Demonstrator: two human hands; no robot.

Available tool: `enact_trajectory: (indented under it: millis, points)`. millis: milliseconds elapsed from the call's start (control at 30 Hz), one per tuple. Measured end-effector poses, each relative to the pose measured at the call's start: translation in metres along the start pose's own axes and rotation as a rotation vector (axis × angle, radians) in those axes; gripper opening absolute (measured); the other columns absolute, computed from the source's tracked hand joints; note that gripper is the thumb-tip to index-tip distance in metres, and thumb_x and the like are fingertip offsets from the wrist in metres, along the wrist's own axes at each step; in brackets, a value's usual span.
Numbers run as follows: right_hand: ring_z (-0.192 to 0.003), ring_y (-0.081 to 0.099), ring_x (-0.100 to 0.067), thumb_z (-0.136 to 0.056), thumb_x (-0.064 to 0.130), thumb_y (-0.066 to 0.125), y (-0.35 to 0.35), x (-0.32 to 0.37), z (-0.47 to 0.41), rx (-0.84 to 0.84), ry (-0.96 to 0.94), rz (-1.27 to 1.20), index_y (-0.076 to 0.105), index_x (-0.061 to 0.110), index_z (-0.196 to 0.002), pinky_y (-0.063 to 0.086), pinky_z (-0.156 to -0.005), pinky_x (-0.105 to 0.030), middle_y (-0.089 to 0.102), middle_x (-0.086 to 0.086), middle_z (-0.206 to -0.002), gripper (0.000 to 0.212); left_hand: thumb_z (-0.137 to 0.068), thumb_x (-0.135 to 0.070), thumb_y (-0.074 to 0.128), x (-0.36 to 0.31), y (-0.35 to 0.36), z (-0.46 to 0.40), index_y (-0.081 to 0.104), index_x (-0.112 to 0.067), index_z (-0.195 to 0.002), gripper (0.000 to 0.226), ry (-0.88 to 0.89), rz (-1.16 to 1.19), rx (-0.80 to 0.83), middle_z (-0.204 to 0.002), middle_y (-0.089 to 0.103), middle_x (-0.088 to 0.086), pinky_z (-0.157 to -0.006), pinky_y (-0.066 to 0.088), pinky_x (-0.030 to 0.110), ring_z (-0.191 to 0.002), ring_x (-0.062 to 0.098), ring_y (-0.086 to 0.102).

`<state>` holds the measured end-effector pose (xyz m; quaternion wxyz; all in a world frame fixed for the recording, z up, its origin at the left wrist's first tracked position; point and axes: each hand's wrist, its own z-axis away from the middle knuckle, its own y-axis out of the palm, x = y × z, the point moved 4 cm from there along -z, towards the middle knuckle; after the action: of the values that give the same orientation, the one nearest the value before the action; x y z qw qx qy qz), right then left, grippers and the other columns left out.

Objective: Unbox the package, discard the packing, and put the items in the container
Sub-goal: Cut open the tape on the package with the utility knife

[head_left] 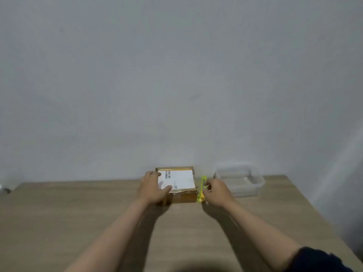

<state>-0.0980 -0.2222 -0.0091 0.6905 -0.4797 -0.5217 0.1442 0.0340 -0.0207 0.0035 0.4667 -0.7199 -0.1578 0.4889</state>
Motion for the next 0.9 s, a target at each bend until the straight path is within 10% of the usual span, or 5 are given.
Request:
enact_trajectory:
  millis: [333, 900]
  points:
    - [-0.109, 0.055, -0.031, -0.086, 0.027, 0.054, 0.06, -0.04, -0.024, -0.05, 0.189, -0.032, 0.057, 0.021, -0.121, 0.048, -0.093, -0.039, 0.059, -0.013, -0.117, 0.035, -0.069, -0.063, 0.06, 0.044, 0.049, -0.015, 0.038, -0.027, -0.134, 0.077, 0.007, 0.231, -0.032, -0.13, 0.049, 0.001, -0.102, 0.04, 0.045, -0.118, 0.024, 0.045]
    - [-0.071, 0.051, -0.019, -0.069, 0.004, 0.067, 0.051, -0.046, -0.024, -0.048, 0.345, -0.296, 0.057, 0.01, -0.087, 0.04, -0.055, -0.025, 0.054, -0.002, -0.077, 0.021, -0.076, -0.054, 0.064, 0.058, 0.073, -0.012, 0.028, -0.019, -0.145, 0.085, 0.013, 0.337, -0.123, -0.154, 0.026, 0.001, -0.114, 0.023, 0.038, -0.142, 0.017, 0.02]
